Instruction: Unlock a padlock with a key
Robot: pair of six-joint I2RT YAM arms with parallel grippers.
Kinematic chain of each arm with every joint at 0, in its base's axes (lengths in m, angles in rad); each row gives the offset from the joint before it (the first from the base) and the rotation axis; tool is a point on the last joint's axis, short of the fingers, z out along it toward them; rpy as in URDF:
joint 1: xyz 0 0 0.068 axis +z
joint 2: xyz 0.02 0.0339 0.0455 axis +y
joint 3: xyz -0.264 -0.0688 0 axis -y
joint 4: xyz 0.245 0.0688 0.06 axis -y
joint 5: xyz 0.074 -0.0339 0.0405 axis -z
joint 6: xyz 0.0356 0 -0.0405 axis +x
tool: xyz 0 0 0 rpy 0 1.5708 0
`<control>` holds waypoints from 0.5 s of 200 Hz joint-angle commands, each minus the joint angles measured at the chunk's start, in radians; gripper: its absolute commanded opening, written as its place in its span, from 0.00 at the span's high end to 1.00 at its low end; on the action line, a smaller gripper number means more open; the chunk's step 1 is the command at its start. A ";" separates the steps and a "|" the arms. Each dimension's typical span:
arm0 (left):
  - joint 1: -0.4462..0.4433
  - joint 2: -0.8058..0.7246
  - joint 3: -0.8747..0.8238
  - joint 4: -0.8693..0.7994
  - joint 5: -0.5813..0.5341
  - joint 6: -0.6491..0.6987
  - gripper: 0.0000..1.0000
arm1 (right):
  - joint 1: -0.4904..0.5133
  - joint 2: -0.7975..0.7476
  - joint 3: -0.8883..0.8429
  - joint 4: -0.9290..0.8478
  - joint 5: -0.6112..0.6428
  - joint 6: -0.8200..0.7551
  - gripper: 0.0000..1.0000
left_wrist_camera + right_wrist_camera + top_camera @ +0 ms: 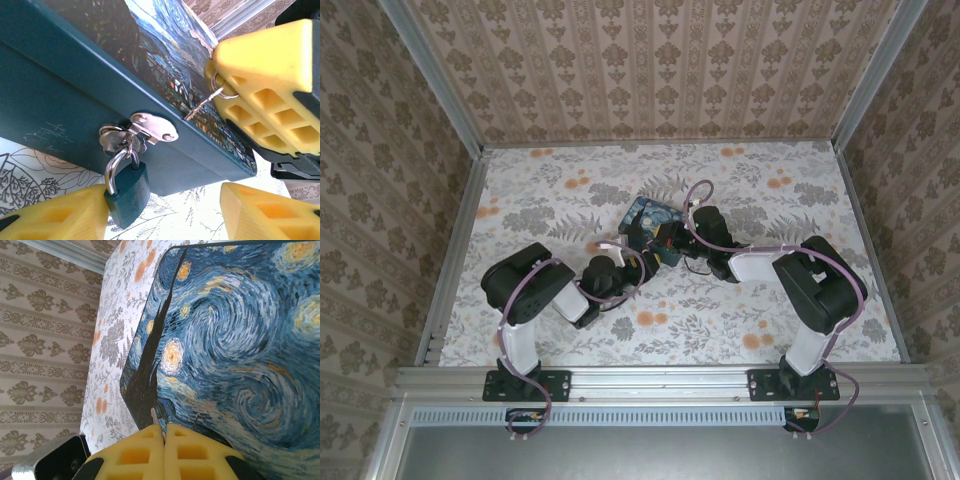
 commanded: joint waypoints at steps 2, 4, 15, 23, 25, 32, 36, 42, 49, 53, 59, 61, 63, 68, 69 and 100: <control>-0.006 -0.016 0.009 0.000 -0.003 -0.024 0.39 | 0.006 0.052 -0.017 -0.083 -0.014 0.017 1.00; -0.006 -0.013 0.011 0.000 -0.002 -0.025 0.39 | 0.007 0.052 -0.017 -0.082 -0.014 0.018 1.00; -0.006 0.001 0.017 0.001 0.002 -0.033 0.39 | 0.006 0.052 -0.019 -0.082 -0.014 0.018 1.00; -0.009 0.007 0.021 0.001 0.006 -0.034 0.39 | 0.006 0.052 -0.020 -0.080 -0.014 0.020 1.00; -0.009 0.009 0.023 0.001 0.007 -0.034 0.39 | 0.006 0.052 -0.020 -0.081 -0.014 0.020 1.00; -0.013 0.012 0.024 0.001 0.008 -0.034 0.39 | 0.006 0.052 -0.021 -0.081 -0.014 0.019 1.00; -0.015 0.012 0.024 0.001 0.008 -0.034 0.39 | 0.006 0.052 -0.022 -0.081 -0.014 0.020 1.00; -0.018 0.014 0.024 0.001 0.010 -0.031 0.40 | 0.005 0.052 -0.022 -0.081 -0.014 0.020 1.00; -0.020 0.014 0.024 0.001 0.007 -0.028 0.40 | 0.006 0.052 -0.022 -0.081 -0.014 0.020 1.00; -0.022 0.015 0.023 0.000 0.002 -0.028 0.40 | 0.006 0.053 -0.022 -0.080 -0.014 0.020 1.00; -0.022 0.019 0.020 0.000 -0.005 -0.031 0.39 | 0.006 0.052 -0.021 -0.080 -0.014 0.020 1.00; -0.022 0.021 0.019 0.000 -0.008 -0.033 0.39 | 0.006 0.052 -0.021 -0.079 -0.014 0.020 1.00; -0.021 0.023 0.019 0.000 -0.009 -0.034 0.39 | 0.006 0.052 -0.020 -0.079 -0.014 0.019 1.00; -0.021 0.026 0.016 0.000 -0.013 -0.037 0.39 | 0.006 0.052 -0.020 -0.078 -0.014 0.019 1.00; -0.021 0.027 0.016 0.000 -0.014 -0.036 0.39 | 0.006 0.052 -0.020 -0.078 -0.014 0.020 1.00; -0.019 0.057 0.015 0.000 -0.036 -0.037 0.38 | 0.006 0.050 -0.021 -0.081 -0.014 0.021 1.00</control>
